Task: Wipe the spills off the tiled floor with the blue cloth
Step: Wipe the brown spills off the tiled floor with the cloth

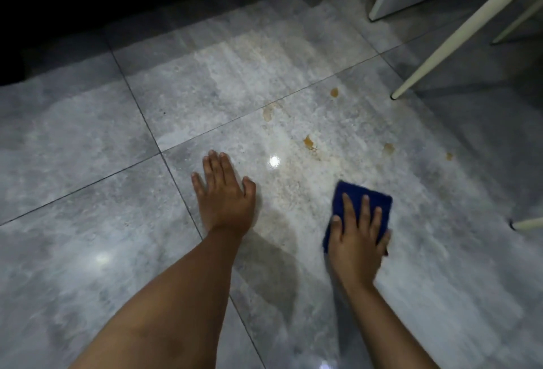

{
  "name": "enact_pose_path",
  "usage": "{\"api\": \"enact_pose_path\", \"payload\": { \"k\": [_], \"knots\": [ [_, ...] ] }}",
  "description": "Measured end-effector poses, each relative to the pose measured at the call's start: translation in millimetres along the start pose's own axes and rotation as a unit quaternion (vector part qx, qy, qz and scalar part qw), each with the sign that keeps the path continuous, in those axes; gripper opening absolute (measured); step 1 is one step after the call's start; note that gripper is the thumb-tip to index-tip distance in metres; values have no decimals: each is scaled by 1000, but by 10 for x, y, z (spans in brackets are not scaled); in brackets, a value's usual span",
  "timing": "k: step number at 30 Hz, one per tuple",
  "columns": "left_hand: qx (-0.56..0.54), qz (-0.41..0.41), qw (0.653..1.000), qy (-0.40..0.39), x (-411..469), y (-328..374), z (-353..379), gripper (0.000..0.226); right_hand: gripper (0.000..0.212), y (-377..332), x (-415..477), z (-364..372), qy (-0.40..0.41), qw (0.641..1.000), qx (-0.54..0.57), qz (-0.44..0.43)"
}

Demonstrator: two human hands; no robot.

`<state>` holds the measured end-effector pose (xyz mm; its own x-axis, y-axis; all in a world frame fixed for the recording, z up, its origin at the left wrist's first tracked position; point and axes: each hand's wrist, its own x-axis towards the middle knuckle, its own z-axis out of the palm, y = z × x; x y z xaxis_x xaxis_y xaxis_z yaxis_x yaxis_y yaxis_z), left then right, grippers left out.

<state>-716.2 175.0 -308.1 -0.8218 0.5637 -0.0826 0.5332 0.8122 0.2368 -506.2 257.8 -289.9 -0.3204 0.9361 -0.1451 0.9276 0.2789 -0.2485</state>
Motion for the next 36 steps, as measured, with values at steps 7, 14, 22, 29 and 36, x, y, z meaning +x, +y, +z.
{"api": "enact_pose_path", "payload": {
  "k": [7,14,22,29,36],
  "knots": [
    [-12,2,1000,-3,-1,4,-36,70,52,273,777,-197,20,996,11,87],
    [-9,1,1000,5,-15,-15,-17,71,54,-335,47,18,-29,999,-30,-4],
    [4,6,1000,0,13,-6,-16,70,54,-421,1160,-70,-20,999,-13,-33],
    [14,16,1000,-2,-8,-16,4,69,54,-814,813,73,-55,990,-23,-128],
    [9,14,1000,7,1,17,-15,69,52,-466,1454,-73,-14,998,-19,-58]
  ]
}}
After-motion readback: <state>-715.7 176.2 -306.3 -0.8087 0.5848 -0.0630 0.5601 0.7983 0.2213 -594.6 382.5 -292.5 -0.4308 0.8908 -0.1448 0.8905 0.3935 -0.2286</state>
